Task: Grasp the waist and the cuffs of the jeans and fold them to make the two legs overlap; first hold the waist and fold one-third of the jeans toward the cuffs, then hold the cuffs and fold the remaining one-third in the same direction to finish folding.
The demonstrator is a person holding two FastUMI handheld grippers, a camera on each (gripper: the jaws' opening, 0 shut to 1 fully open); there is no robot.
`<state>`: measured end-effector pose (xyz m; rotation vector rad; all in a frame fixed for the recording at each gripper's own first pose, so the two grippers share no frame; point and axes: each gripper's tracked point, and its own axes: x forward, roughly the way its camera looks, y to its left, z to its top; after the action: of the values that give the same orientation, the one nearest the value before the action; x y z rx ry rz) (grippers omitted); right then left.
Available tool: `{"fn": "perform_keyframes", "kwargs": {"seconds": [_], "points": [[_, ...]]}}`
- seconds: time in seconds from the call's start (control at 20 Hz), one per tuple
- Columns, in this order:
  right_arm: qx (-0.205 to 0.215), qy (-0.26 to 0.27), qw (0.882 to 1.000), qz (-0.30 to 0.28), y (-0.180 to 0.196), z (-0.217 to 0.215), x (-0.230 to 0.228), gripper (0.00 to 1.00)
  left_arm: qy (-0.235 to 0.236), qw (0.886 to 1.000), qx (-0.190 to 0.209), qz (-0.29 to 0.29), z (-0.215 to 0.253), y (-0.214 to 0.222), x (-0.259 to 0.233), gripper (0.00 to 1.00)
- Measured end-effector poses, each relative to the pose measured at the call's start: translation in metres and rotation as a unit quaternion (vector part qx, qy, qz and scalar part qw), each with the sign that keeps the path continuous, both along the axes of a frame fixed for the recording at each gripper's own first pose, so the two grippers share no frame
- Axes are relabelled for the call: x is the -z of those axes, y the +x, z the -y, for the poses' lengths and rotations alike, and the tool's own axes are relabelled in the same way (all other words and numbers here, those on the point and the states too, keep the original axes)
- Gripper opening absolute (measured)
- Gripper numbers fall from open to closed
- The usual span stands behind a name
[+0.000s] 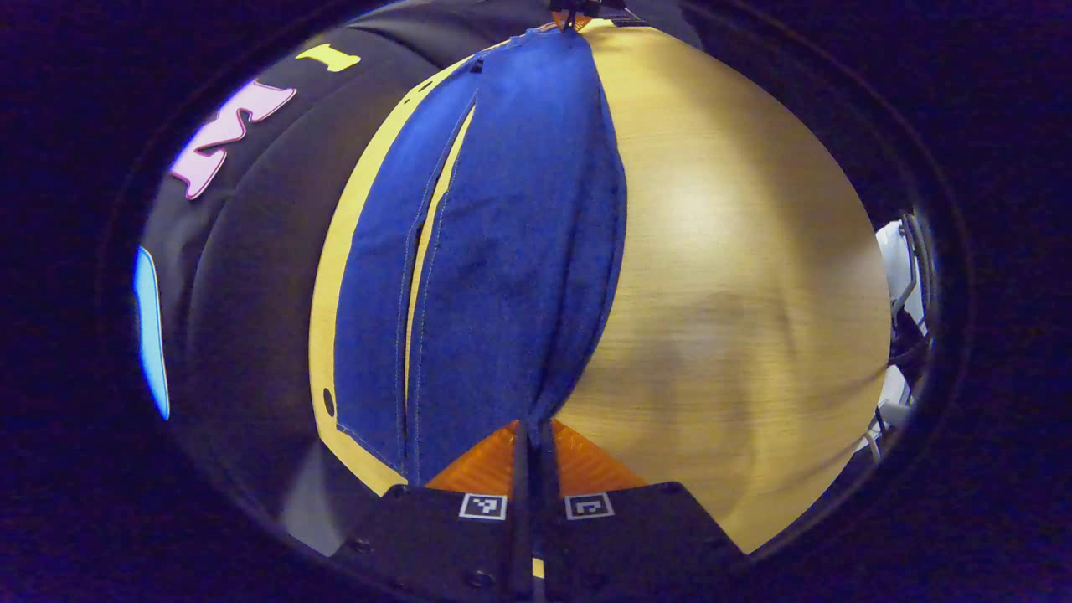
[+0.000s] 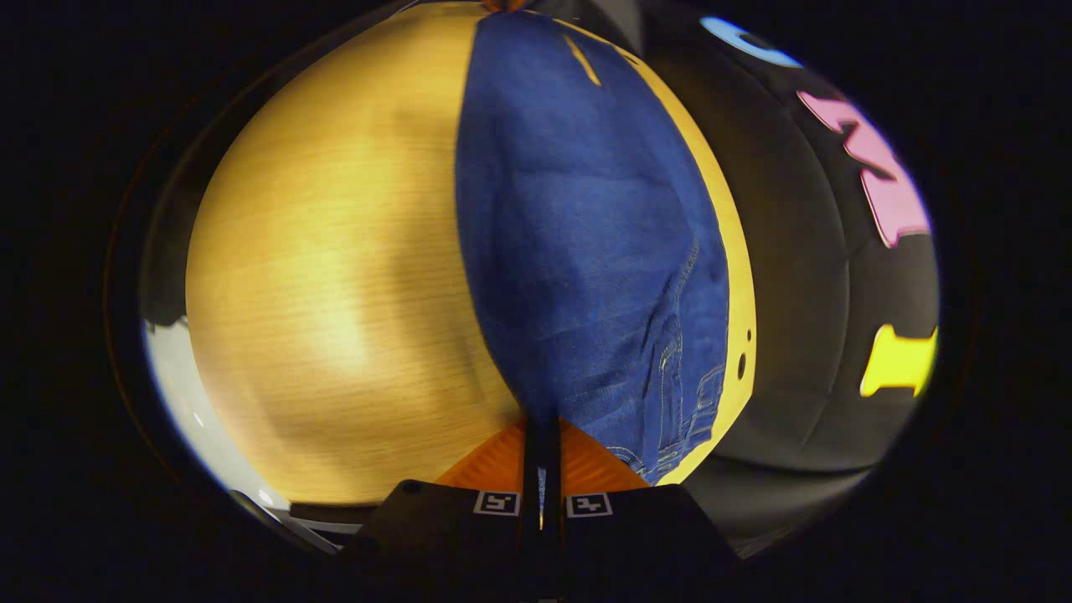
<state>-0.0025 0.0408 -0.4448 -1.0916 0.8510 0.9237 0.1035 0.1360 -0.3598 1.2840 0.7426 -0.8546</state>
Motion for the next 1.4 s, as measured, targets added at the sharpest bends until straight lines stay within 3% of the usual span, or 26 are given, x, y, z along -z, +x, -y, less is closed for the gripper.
{"fn": "perform_keyframes", "kwargs": {"seconds": [0.2,0.4,0.6,0.75,0.9,0.95,1.15,1.4], "points": [[0.055,0.046,0.997,0.029,0.020,-0.005,-0.040,0.05,-0.012,1.000,-0.004,-0.001,0.002,0.007,-0.021,0.07],[0.116,0.097,0.986,0.074,0.053,-0.003,-0.089,0.05,-0.038,0.999,-0.022,0.017,0.005,0.030,-0.050,0.07],[0.169,0.146,0.968,0.119,0.112,-0.002,-0.131,0.05,-0.095,0.992,-0.083,0.024,0.009,0.069,-0.092,0.07],[0.210,0.179,0.950,0.144,0.169,-0.008,-0.143,0.05,-0.135,0.978,-0.152,0.037,0.012,0.118,-0.116,0.07],[0.241,0.179,0.940,0.163,0.223,-0.006,-0.130,0.04,-0.162,0.964,-0.209,0.029,0.019,0.166,-0.121,0.07],[0.246,0.169,0.940,0.165,0.240,-0.006,-0.122,0.05,-0.163,0.961,-0.225,0.015,0.020,0.182,-0.118,0.07],[0.249,0.146,0.946,0.150,0.286,-0.014,-0.080,0.05,-0.115,0.967,-0.228,0.021,0.019,0.243,-0.112,0.07],[0.239,0.100,0.959,0.112,0.305,-0.020,-0.023,0.05,-0.064,0.972,-0.227,-0.018,0.010,0.262,-0.084,0.07]]}}
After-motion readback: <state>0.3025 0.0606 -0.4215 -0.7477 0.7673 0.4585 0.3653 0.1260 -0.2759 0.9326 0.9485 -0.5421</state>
